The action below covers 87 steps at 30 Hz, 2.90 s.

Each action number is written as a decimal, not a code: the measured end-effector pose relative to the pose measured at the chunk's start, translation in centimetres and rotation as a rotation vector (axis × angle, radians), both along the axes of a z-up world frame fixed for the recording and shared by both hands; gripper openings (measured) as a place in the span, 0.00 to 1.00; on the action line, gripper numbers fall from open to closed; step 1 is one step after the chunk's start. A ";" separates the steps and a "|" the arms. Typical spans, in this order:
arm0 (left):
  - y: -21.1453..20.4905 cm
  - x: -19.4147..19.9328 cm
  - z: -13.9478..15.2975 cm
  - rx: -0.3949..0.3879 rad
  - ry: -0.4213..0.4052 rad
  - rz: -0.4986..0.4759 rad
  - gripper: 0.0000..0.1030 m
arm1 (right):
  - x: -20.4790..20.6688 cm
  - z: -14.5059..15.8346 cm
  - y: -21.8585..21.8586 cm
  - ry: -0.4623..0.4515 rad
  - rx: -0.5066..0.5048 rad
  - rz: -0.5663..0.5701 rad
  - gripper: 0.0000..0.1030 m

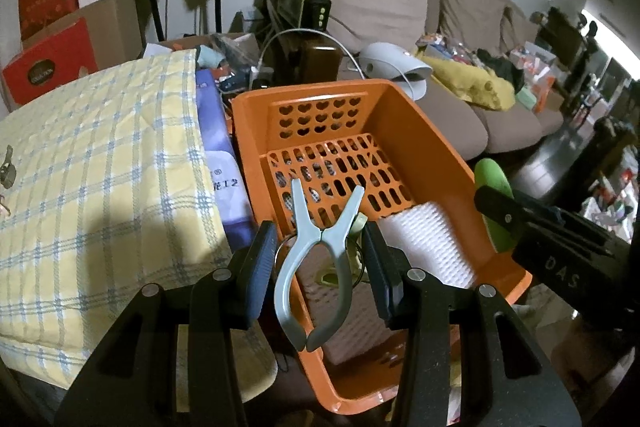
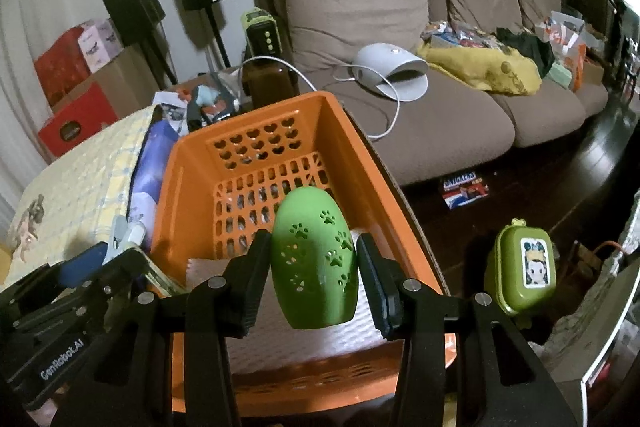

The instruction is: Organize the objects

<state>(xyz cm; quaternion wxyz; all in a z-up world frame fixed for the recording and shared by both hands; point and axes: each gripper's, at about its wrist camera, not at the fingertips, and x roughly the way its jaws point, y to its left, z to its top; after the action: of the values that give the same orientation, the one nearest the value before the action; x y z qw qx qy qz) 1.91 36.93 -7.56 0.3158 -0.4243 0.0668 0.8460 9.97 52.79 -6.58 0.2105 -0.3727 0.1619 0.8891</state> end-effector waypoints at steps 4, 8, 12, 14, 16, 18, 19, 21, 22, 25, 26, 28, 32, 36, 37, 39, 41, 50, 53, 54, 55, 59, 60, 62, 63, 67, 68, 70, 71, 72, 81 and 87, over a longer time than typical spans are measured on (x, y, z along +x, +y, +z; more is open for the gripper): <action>0.1 0.1 -0.2 0.001 -0.005 -0.003 0.40 | -0.2 -0.2 -0.1 -0.008 0.000 0.008 0.43; 0.1 0.0 -0.5 0.003 -0.025 -0.004 0.40 | -0.3 -0.5 -0.3 -0.023 -0.004 0.015 0.43; 0.3 0.1 -0.7 -0.021 -0.007 -0.008 0.40 | -0.5 -0.9 -0.2 -0.051 0.003 0.003 0.43; 0.4 0.1 -0.8 -0.023 -0.008 -0.005 0.40 | -0.5 -1.0 -0.2 -0.061 0.009 -0.003 0.43; 0.6 0.2 -1.0 -0.026 -0.004 -0.005 0.40 | -0.5 -1.0 -0.1 -0.065 0.013 -0.004 0.43; 0.7 0.4 -1.1 -0.031 0.001 -0.007 0.40 | -0.4 -1.0 0.0 -0.060 0.007 -0.006 0.43; 0.8 0.5 -1.1 -0.031 0.003 -0.008 0.40 | -0.4 -0.9 0.1 -0.060 0.009 -0.008 0.43; 0.8 0.5 -1.1 -0.031 0.002 -0.005 0.40 | -0.2 -0.8 0.1 -0.055 0.010 -0.010 0.43; 0.8 0.5 -1.1 -0.031 0.001 -0.004 0.40 | -0.2 -0.7 0.1 -0.049 0.007 -0.008 0.43; 0.9 0.5 -1.1 -0.031 -0.003 -0.002 0.40 | -0.2 -0.7 0.0 -0.050 0.010 -0.003 0.43; 0.9 0.5 -1.1 -0.031 -0.004 -0.002 0.40 | -0.2 -0.8 -0.1 -0.051 0.008 -0.002 0.43; 0.9 0.5 -1.1 -0.034 -0.002 -0.001 0.40 | -0.3 -0.8 -0.2 -0.053 0.008 0.000 0.43; 1.0 0.5 -1.2 -0.043 -0.001 0.001 0.40 | -0.5 -0.7 -0.3 -0.062 0.023 -0.004 0.43; 1.0 0.3 -1.2 -0.043 -0.004 -0.004 0.40 | -0.5 -0.9 -0.3 -0.068 0.030 -0.005 0.43; 1.0 0.3 -1.3 -0.044 -0.006 -0.006 0.40 | -0.5 -0.9 -0.2 -0.068 0.029 -0.006 0.43; 1.2 0.3 -1.4 -0.048 -0.005 -0.007 0.40 | -0.5 -0.9 -0.2 -0.069 0.030 -0.006 0.43; 1.4 0.3 -1.5 -0.057 -0.003 -0.009 0.40 | -0.4 -0.9 -0.1 -0.072 0.030 -0.007 0.43; 2.0 0.9 -2.0 -0.065 -0.006 -0.031 0.40 | -0.5 -1.2 0.0 -0.090 0.043 -0.007 0.44; 2.0 0.8 -2.2 -0.068 -0.010 -0.028 0.40 | -0.5 -1.2 -0.1 -0.093 0.042 -0.007 0.44; 2.0 0.8 -2.3 -0.070 -0.012 -0.026 0.40 | -0.4 -1.2 -0.1 -0.094 0.042 -0.008 0.44; 2.0 0.9 -2.3 -0.070 -0.011 -0.025 0.40 | -0.4 -1.3 0.0 -0.097 0.042 -0.009 0.44; 1.8 0.9 -2.4 -0.073 -0.002 -0.021 0.40 | -0.2 -1.4 0.4 -0.101 0.036 -0.019 0.43; 1.9 0.9 -2.4 -0.077 0.005 -0.020 0.40 | -0.2 -1.4 0.5 -0.102 0.034 -0.020 0.43; 1.9 1.0 -2.6 -0.086 0.009 -0.022 0.40 | -0.1 -1.5 0.6 -0.103 0.033 -0.020 0.43; 2.0 1.1 -2.7 -0.086 0.006 -0.023 0.40 | -0.1 -1.5 0.7 -0.104 0.032 -0.020 0.43; 2.0 1.2 -3.1 -0.094 0.004 -0.027 0.40 | 0.0 -1.6 0.8 -0.108 0.028 -0.022 0.43; 2.0 1.2 -3.2 -0.094 0.003 -0.027 0.40 | 0.0 -1.7 0.8 -0.110 0.028 -0.023 0.43; 2.0 1.2 -3.3 -0.095 0.005 -0.026 0.40 | 0.0 -1.7 0.9 -0.113 0.026 -0.024 0.43; 2.0 1.2 -3.2 -0.096 0.008 -0.022 0.40 | 0.0 -1.8 0.9 -0.113 0.024 -0.024 0.43; 1.9 1.1 -3.2 -0.095 0.010 -0.019 0.40 | 0.1 -1.8 0.9 -0.114 0.023 -0.023 0.43; 1.7 0.8 -3.5 -0.101 0.005 -0.010 0.40 | 0.0 -2.1 0.9 -0.129 0.018 -0.013 0.44; 1.7 0.7 -3.6 -0.099 0.005 -0.004 0.40 | -0.2 -2.4 0.9 -0.151 0.026 -0.011 0.44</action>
<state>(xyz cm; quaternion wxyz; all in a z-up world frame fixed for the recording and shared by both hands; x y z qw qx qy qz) 2.62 38.64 -11.18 0.2961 -0.4373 0.1101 0.8420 9.74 53.64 -9.00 0.2319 -0.4351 0.1360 0.8593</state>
